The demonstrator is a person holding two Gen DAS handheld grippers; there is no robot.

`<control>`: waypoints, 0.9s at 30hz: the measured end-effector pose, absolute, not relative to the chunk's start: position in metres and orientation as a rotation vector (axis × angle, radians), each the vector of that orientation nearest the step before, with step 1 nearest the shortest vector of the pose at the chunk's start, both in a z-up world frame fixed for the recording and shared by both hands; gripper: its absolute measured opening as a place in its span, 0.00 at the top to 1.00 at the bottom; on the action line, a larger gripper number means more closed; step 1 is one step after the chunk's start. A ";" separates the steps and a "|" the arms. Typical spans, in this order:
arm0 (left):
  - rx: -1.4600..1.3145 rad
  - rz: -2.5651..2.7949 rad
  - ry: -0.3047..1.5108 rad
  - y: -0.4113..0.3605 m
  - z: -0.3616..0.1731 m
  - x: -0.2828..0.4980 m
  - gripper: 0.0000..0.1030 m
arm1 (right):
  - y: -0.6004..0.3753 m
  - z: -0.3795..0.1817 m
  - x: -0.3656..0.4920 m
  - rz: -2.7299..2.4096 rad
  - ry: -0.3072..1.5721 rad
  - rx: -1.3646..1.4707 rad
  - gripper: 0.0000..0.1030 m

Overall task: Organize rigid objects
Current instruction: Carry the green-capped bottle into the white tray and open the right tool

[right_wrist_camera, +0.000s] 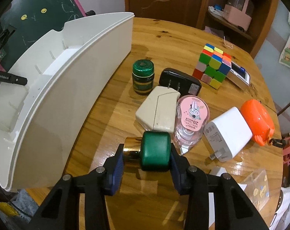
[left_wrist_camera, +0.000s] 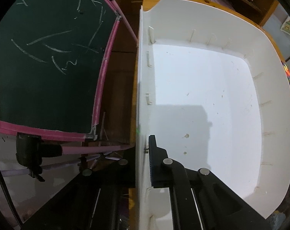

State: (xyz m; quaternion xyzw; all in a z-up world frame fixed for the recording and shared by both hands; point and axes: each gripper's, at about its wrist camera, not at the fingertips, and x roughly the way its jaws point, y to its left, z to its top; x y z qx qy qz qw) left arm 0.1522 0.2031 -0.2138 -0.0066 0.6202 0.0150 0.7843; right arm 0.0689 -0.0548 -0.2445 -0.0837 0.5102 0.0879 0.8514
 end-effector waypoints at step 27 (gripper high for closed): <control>0.029 0.052 1.380 0.142 -0.211 0.135 0.94 | -0.009 -0.128 0.078 0.316 0.890 -0.119 0.58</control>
